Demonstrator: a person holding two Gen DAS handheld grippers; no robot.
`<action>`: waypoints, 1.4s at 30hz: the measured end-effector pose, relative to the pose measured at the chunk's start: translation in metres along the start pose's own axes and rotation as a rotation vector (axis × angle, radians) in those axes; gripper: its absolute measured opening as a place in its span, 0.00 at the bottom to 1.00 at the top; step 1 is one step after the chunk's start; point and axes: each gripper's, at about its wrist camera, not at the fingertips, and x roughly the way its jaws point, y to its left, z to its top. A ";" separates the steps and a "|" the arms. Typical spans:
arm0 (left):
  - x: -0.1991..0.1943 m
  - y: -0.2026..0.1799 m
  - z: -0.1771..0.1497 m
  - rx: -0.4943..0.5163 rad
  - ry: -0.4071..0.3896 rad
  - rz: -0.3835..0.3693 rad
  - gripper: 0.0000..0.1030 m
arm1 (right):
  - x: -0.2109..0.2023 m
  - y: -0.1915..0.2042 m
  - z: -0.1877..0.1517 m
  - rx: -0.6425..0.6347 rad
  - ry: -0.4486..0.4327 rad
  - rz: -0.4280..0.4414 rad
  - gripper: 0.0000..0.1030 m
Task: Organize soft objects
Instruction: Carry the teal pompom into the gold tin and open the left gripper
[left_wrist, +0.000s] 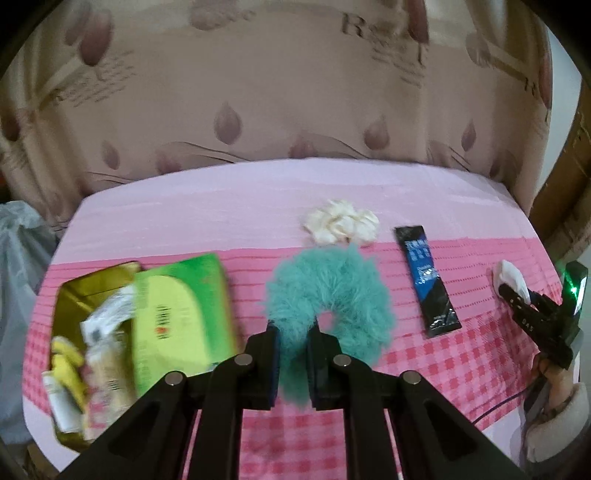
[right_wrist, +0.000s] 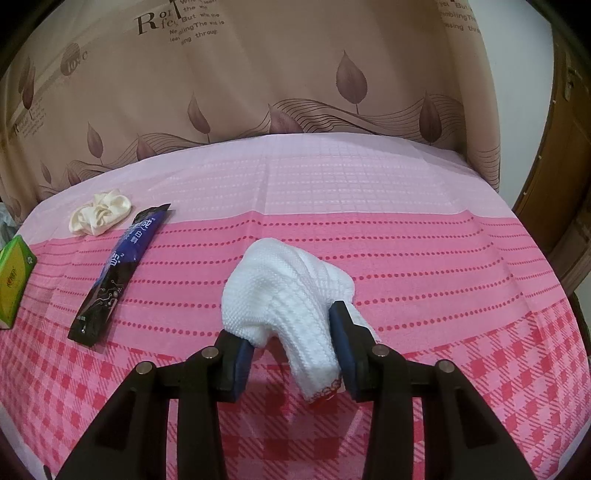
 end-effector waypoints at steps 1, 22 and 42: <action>-0.005 0.007 -0.001 -0.010 -0.003 0.015 0.11 | 0.000 0.000 0.000 0.001 0.000 0.001 0.37; -0.023 0.177 -0.031 -0.220 0.034 0.278 0.11 | -0.001 -0.001 -0.001 -0.015 0.002 -0.013 0.38; 0.024 0.206 -0.050 -0.260 0.125 0.310 0.19 | 0.000 0.002 0.000 -0.041 0.008 -0.035 0.39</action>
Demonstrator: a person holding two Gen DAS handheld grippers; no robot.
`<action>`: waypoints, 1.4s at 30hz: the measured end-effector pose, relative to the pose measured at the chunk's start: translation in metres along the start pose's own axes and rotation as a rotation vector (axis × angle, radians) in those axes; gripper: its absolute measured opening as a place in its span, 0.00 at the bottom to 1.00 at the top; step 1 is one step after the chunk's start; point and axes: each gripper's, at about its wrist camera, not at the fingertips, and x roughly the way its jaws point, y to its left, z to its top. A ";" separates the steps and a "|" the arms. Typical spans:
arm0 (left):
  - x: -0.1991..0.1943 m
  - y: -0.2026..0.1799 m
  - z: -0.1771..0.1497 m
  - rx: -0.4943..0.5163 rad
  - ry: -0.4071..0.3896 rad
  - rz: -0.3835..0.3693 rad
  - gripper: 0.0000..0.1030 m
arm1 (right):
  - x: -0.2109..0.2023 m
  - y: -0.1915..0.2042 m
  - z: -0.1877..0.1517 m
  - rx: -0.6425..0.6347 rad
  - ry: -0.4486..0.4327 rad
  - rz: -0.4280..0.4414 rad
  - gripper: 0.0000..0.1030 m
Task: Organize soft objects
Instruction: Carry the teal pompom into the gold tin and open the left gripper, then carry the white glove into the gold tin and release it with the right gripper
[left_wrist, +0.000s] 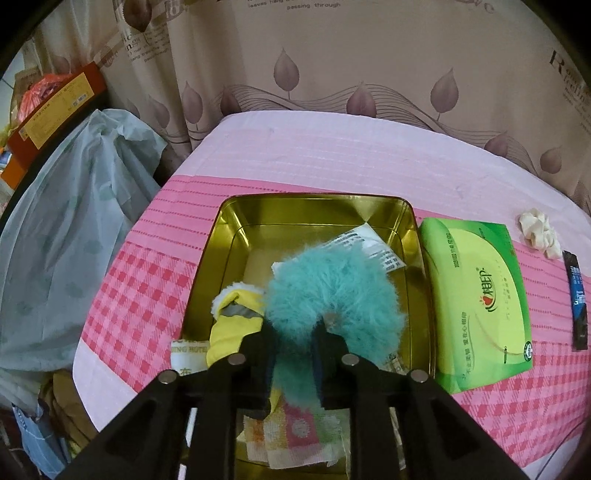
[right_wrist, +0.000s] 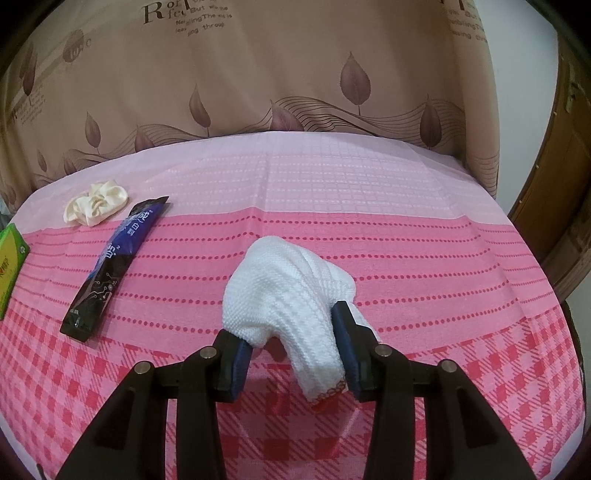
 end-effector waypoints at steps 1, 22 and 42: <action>-0.001 0.000 0.000 0.000 -0.004 -0.002 0.21 | 0.000 0.000 0.000 -0.001 0.000 -0.001 0.39; -0.061 0.032 -0.041 -0.021 -0.127 0.048 0.45 | 0.001 0.005 0.003 -0.038 0.013 -0.033 0.41; -0.046 0.083 -0.087 -0.118 -0.154 0.142 0.45 | -0.010 0.020 0.008 -0.022 0.006 -0.067 0.28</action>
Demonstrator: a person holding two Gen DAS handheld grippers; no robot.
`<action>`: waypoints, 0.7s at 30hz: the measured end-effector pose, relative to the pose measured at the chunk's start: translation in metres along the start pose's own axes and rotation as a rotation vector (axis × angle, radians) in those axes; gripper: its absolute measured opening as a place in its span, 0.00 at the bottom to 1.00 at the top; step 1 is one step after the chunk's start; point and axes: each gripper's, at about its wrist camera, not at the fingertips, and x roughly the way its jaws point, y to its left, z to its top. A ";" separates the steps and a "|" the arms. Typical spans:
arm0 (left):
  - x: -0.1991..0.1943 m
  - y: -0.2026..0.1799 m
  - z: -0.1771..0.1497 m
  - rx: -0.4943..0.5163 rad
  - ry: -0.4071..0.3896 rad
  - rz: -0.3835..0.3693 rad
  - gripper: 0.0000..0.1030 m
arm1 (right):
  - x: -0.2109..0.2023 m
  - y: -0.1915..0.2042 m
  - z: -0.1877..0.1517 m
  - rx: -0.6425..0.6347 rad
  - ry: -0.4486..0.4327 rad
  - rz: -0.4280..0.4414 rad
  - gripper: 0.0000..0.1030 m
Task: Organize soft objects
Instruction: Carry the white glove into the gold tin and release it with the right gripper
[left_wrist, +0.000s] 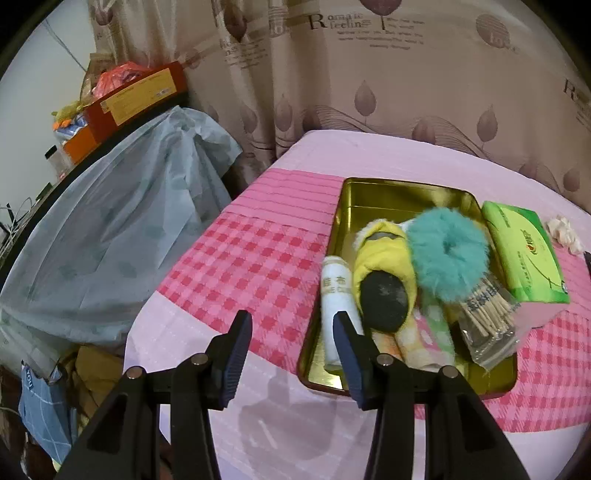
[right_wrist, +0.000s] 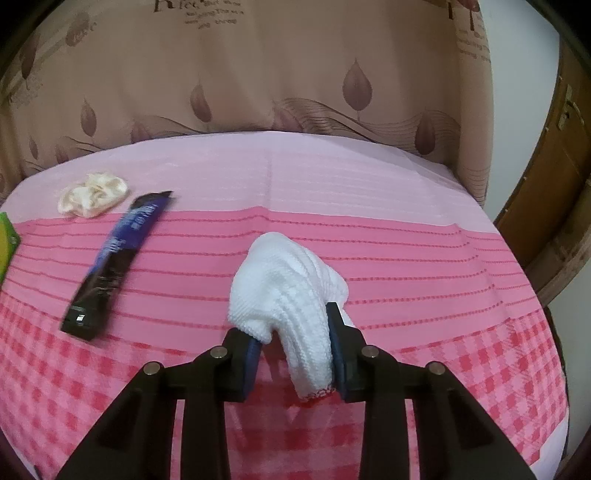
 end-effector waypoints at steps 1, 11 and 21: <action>0.000 0.001 0.001 -0.007 0.001 0.000 0.45 | -0.003 0.003 0.001 0.005 -0.002 0.012 0.28; -0.005 0.018 0.002 -0.085 -0.013 0.014 0.45 | -0.044 0.074 0.031 -0.042 -0.047 0.205 0.28; 0.005 0.051 0.000 -0.242 0.032 0.022 0.45 | -0.083 0.219 0.061 -0.216 -0.077 0.463 0.28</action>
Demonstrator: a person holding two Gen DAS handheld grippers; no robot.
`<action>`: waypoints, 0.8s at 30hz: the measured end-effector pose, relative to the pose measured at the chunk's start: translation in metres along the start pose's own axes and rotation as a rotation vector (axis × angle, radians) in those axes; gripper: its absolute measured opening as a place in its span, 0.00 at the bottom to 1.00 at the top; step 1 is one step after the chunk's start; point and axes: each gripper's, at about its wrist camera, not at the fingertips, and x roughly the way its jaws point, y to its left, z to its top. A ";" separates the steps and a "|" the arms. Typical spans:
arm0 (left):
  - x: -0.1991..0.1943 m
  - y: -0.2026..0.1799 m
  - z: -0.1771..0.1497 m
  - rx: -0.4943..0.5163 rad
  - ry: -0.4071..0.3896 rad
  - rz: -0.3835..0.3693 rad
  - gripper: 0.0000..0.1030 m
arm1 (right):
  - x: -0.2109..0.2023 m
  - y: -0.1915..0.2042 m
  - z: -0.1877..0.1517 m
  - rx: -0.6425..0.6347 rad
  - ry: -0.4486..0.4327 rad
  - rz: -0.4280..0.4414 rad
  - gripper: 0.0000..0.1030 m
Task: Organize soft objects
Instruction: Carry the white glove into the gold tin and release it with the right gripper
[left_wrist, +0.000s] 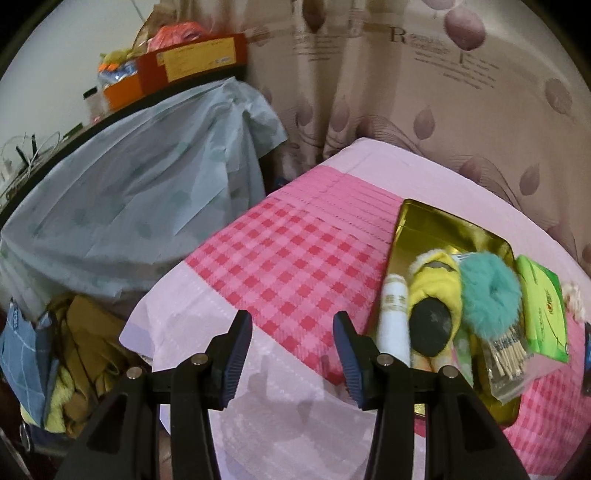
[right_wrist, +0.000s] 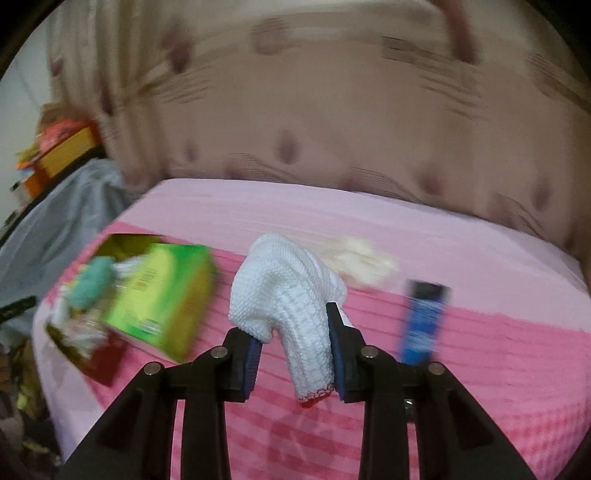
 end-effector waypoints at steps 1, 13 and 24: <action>0.002 0.003 0.001 -0.011 0.009 0.005 0.45 | 0.003 0.012 0.004 -0.014 0.003 0.021 0.28; 0.002 0.023 0.004 -0.082 0.002 0.084 0.45 | 0.062 0.157 0.057 -0.178 0.057 0.199 0.28; 0.008 0.036 0.008 -0.143 0.031 0.076 0.45 | 0.121 0.241 0.079 -0.242 0.131 0.257 0.29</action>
